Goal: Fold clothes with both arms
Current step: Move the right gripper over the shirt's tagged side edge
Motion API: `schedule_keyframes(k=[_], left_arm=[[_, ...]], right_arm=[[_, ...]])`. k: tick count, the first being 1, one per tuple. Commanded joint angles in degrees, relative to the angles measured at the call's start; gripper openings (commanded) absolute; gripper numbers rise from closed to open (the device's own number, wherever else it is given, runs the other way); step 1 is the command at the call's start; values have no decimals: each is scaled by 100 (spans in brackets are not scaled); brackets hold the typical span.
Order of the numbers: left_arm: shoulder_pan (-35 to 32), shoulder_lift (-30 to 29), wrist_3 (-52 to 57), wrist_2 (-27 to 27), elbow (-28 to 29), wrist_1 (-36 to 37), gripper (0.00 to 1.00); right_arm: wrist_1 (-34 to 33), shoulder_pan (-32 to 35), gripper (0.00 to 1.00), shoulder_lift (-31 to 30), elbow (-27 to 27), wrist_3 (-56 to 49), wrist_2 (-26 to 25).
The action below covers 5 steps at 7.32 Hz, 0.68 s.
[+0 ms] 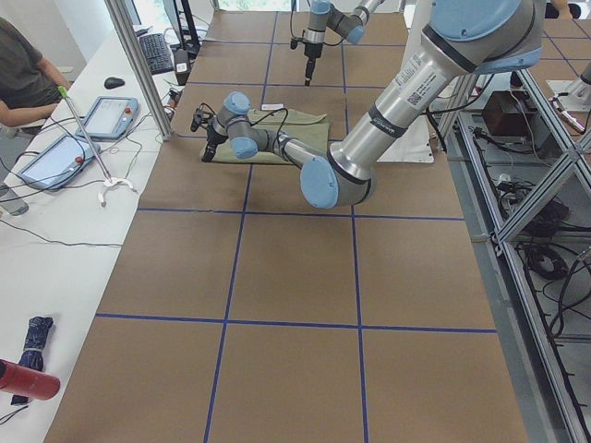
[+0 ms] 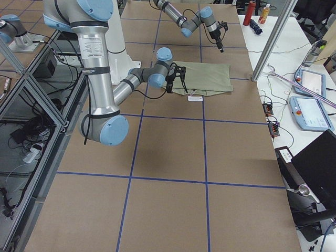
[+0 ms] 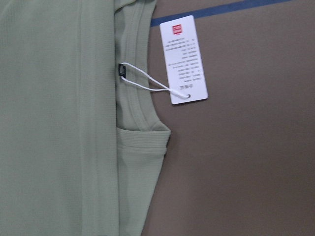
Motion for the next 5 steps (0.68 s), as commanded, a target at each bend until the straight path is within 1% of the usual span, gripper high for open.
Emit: schedule_keyframes(k=[1,2,3,5], left_arm=[[-29,800,146,-44,-1179,358,100],[-20,1091,146,-44,-1585,446,100],[-20,1181,146,-53,-1720,473,100],[-12,1190,146,-53,-1712,473,100]], right_arm=[[-1892,-455,100,1477,-518,-495,-602],[-2090,-657,100,1700,-799,-698,-770],[-2101,-929,100,1850,-1063,-917,-1076],[-2092,-1124,100,1887,-1258,-955,-1105]])
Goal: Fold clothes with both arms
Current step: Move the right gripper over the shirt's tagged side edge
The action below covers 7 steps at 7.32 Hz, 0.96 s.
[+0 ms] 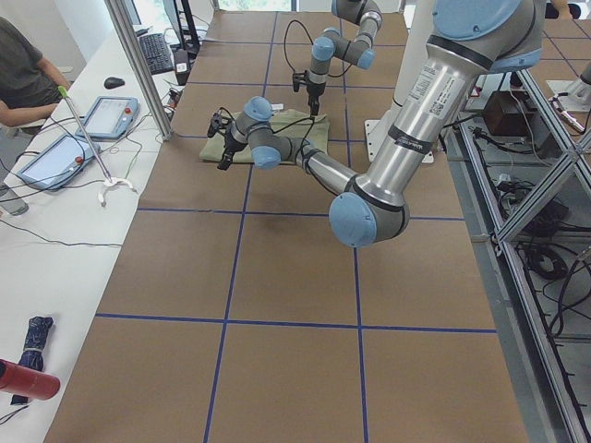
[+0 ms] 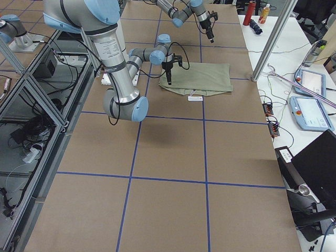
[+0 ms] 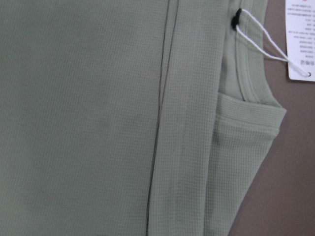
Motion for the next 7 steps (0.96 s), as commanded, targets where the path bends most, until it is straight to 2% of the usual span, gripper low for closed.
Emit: schedule_keyframes(k=[1,3,7], left_arm=[[22,30,-8,-1,-38,10,100],[40,22,-17,-1,-30,1,100],[49,13,-87,-1,-47,1,100]], right_arm=[[-25,-142,100,9,-160,-141,-43],[-357,-134,100,17,-169,-640,-17],[-447,15,100,-150,-151,-870,28]])
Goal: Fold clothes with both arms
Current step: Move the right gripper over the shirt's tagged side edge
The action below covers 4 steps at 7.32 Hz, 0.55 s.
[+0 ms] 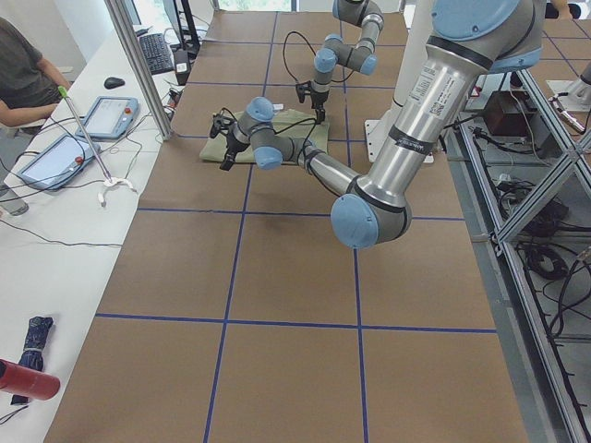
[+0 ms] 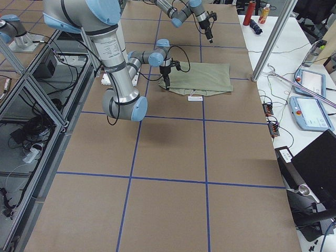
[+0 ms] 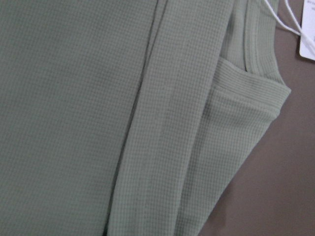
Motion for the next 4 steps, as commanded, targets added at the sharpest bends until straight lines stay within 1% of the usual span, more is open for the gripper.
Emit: schedule_keyframes(k=[1,2,4], left_arm=[[3,-6,-25,0,-7,0,100],[38,-6,-33,0,-7,0,100],[82,-6,-42,9,-7,0,100]], right_arm=[[-134,147,100,-82,19,-227,16],[-170,287,100,-204,97,-490,16],[-135,455,100,-870,448,-930,16]])
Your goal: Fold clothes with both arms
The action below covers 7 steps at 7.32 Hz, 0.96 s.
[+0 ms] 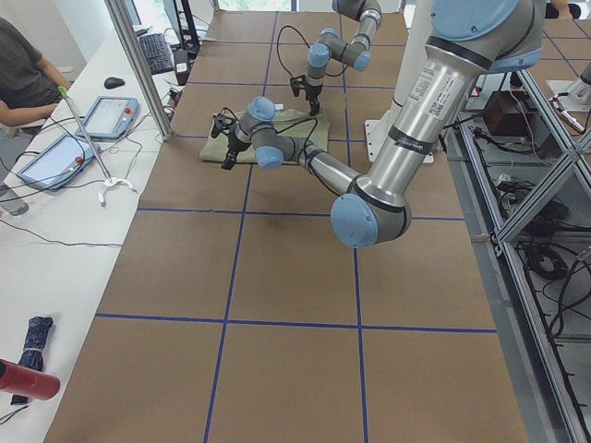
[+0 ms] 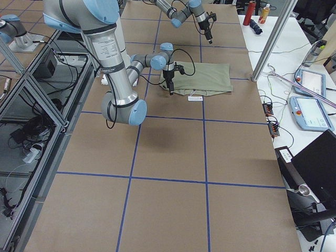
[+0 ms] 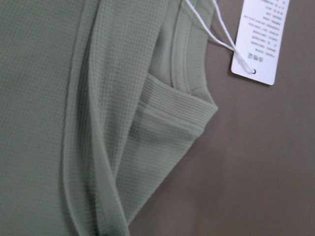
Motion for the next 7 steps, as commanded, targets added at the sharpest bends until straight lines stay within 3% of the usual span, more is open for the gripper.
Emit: schedule_keyframes(k=[1,2,3,5,7], left_arm=[[18,0,-4,3,-3,0,100],[18,-9,4,3,-12,0,100],[18,-18,4,3,-12,0,100],[18,0,22,-6,-3,-9,100],[18,17,75,3,50,-62,100]], right_arm=[[26,125,100,-478,274,-267,1],[-17,325,100,-409,553,-275,149],[-9,597,100,-130,565,-275,620],[122,670,100,790,-326,-310,616],[1058,635,100,1147,-1339,-311,616]])
